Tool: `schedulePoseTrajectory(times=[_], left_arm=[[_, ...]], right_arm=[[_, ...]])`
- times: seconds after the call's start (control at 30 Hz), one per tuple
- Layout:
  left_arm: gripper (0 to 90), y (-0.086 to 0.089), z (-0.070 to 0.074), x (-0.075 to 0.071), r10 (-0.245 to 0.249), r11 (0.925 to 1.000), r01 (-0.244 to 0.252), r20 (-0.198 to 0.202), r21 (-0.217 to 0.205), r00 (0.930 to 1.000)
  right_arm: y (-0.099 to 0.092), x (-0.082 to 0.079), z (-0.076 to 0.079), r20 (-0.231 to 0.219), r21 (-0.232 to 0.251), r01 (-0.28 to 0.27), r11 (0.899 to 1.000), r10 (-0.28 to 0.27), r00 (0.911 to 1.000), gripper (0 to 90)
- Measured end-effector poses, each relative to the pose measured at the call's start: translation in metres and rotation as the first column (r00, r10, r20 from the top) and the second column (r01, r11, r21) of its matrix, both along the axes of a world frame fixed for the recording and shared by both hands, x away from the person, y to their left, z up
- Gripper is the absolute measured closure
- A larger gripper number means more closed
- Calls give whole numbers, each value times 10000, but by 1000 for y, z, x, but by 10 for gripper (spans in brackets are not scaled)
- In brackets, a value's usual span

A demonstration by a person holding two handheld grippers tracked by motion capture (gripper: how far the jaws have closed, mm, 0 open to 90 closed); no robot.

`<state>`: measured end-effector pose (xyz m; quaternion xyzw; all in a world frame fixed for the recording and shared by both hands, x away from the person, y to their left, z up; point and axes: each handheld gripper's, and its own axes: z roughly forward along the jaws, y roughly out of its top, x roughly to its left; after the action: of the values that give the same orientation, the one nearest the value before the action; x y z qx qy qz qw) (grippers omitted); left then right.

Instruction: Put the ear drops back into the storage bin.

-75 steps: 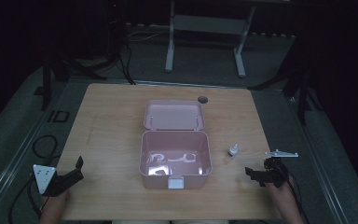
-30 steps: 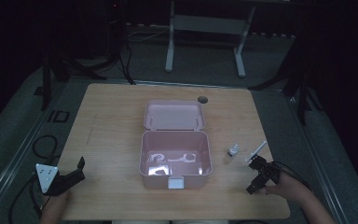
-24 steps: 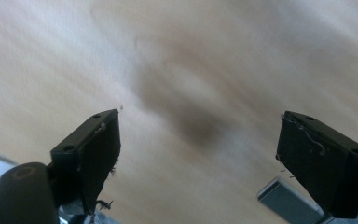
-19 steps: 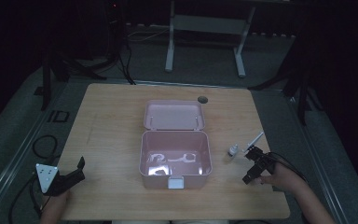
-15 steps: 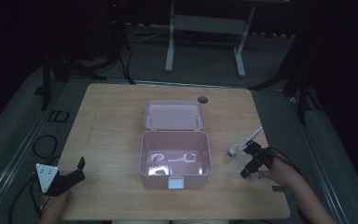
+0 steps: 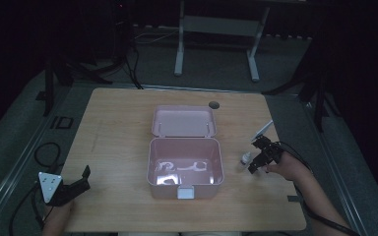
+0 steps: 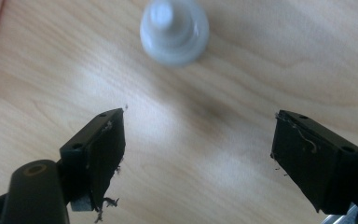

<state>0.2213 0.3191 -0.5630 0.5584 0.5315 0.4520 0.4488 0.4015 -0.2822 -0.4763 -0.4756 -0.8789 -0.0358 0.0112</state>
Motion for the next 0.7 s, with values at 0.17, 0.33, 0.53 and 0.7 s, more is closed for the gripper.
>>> schedulePoseTrajectory(times=[0.17, 0.33, 0.53, 0.7], left_arm=[[3, 0, 0, 0, -28, 10000, 28, -8, -6, 10000], [3, 0, 0, 0, -59, 10000, 59, -2, -13, 10000], [3, 0, 0, 0, -107, 9999, 107, 6, -13, 9999], [3, 0, 0, 0, -135, 9999, 135, -8, 13, 9999]], right_arm=[[10, 11, 0, -49, 6, 44, 10000, -44, 10000, 170], [22, 20, -1, -157, -128, -78, 9999, 76, 9998, 199], [34, 33, -6, -384, -367, -145, 9992, 131, 9992, 229], [41, 40, -10, -577, -523, -240, 9983, 209, 9981, 303]])
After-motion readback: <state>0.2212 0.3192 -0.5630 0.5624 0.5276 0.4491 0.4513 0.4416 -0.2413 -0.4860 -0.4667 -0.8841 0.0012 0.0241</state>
